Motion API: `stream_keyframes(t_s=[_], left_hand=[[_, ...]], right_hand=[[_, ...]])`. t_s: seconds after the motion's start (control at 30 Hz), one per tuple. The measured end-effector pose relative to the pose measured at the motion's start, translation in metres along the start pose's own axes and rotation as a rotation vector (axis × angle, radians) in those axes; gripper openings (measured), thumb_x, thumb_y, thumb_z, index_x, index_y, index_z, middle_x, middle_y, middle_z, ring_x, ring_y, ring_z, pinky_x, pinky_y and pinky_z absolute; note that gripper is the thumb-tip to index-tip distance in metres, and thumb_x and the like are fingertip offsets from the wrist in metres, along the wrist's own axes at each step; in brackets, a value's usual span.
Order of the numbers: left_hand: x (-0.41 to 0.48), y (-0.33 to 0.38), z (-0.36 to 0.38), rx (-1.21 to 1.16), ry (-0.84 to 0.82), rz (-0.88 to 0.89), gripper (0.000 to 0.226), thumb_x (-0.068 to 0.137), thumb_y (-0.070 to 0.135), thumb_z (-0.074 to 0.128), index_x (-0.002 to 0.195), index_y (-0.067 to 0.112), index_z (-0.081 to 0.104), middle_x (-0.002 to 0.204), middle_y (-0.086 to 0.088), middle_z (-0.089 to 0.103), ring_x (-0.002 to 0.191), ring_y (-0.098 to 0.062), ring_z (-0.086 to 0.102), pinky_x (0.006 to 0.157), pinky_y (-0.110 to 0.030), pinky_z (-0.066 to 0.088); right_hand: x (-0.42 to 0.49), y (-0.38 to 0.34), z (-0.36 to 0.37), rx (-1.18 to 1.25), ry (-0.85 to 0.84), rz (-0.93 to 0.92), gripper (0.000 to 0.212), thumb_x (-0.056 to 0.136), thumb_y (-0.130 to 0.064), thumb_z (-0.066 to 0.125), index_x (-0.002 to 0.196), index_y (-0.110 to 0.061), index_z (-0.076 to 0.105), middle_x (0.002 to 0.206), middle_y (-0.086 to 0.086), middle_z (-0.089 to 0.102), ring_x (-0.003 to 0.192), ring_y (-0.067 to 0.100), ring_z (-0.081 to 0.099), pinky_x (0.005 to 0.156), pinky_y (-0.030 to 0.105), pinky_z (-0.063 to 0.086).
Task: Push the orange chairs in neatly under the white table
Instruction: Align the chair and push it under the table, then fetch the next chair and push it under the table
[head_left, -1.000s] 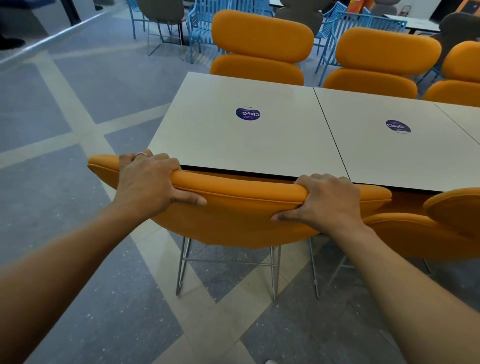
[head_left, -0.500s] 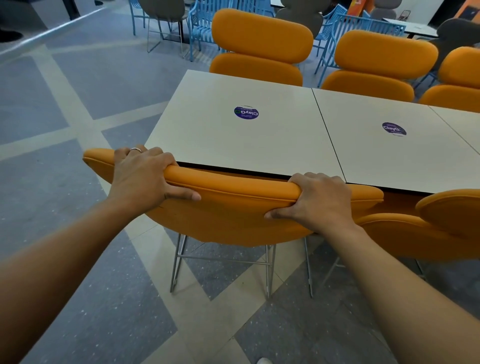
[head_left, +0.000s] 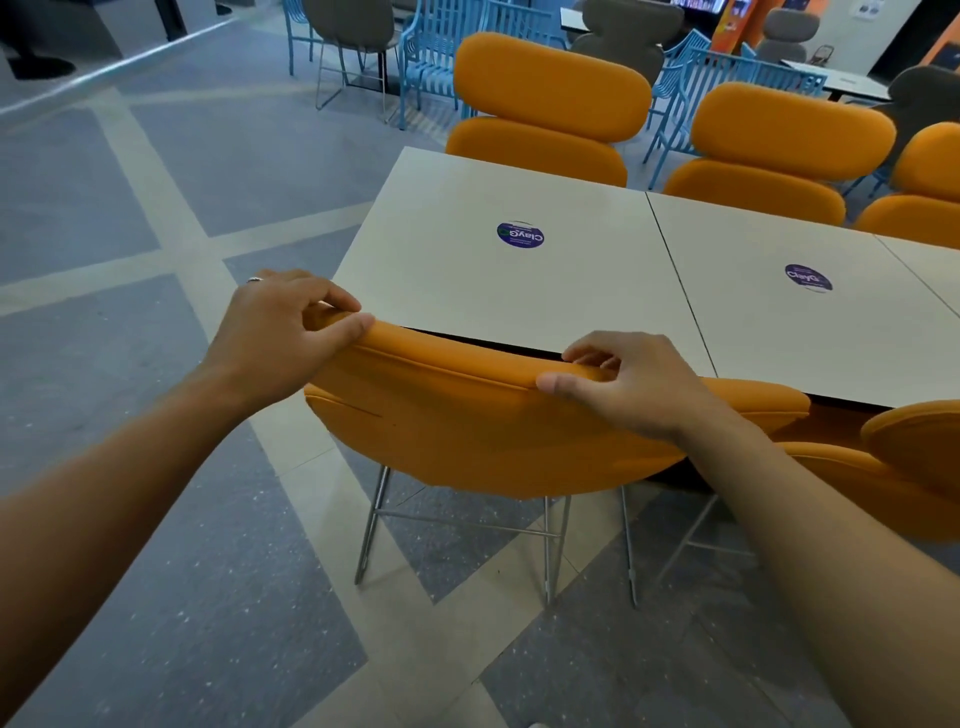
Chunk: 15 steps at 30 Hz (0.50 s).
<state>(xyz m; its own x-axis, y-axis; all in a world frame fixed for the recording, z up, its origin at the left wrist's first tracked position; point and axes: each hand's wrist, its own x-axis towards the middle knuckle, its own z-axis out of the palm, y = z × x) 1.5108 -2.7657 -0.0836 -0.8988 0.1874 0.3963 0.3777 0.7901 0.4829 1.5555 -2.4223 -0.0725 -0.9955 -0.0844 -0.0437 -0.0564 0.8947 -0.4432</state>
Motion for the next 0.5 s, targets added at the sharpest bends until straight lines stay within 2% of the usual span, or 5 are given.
stream_keyframes(t_s=[0.17,0.23,0.37,0.5], left_hand=[[-0.005,-0.036,-0.039,0.056,0.006,-0.013,0.031,0.090,0.041,0.063,0.109,0.018,0.070,0.103,-0.002,0.067,0.093,-0.014,0.052,0.077,-0.030,0.039],[-0.008,-0.055,-0.054,0.083,-0.005,-0.033,0.031,0.089,0.042,0.063,0.110,0.020,0.069,0.106,-0.003,0.068,0.096,-0.015,0.053,0.080,-0.033,0.040],[-0.011,-0.087,-0.074,0.097,-0.005,-0.092,0.031,0.089,0.044,0.063,0.110,0.022,0.069,0.109,-0.001,0.068,0.100,-0.017,0.058,0.086,-0.037,0.047],[-0.011,-0.112,-0.084,0.083,-0.016,-0.141,0.028,0.089,0.042,0.064,0.109,0.023,0.068,0.109,0.000,0.068,0.099,-0.016,0.057,0.086,-0.033,0.045]], right_hand=[[0.031,-0.054,0.012,0.166,0.064,-0.049,0.047,0.085,-0.069,0.059,0.110,-0.031,0.072,0.106,-0.012,0.070,0.094,0.003,0.060,0.076,0.025,0.050],[0.043,-0.074,0.019,0.164,0.080,-0.049,0.039,0.089,-0.061,0.062,0.108,-0.029,0.073,0.106,-0.011,0.070,0.091,0.002,0.059,0.073,0.023,0.048],[0.066,-0.105,0.034,0.127,0.081,-0.038,0.033,0.092,-0.053,0.063,0.110,-0.027,0.073,0.110,-0.008,0.071,0.096,0.009,0.060,0.080,0.029,0.050],[0.091,-0.128,0.043,0.084,0.030,-0.043,0.032,0.092,-0.052,0.064,0.111,-0.028,0.071,0.112,-0.006,0.071,0.099,0.012,0.062,0.079,0.028,0.050]])
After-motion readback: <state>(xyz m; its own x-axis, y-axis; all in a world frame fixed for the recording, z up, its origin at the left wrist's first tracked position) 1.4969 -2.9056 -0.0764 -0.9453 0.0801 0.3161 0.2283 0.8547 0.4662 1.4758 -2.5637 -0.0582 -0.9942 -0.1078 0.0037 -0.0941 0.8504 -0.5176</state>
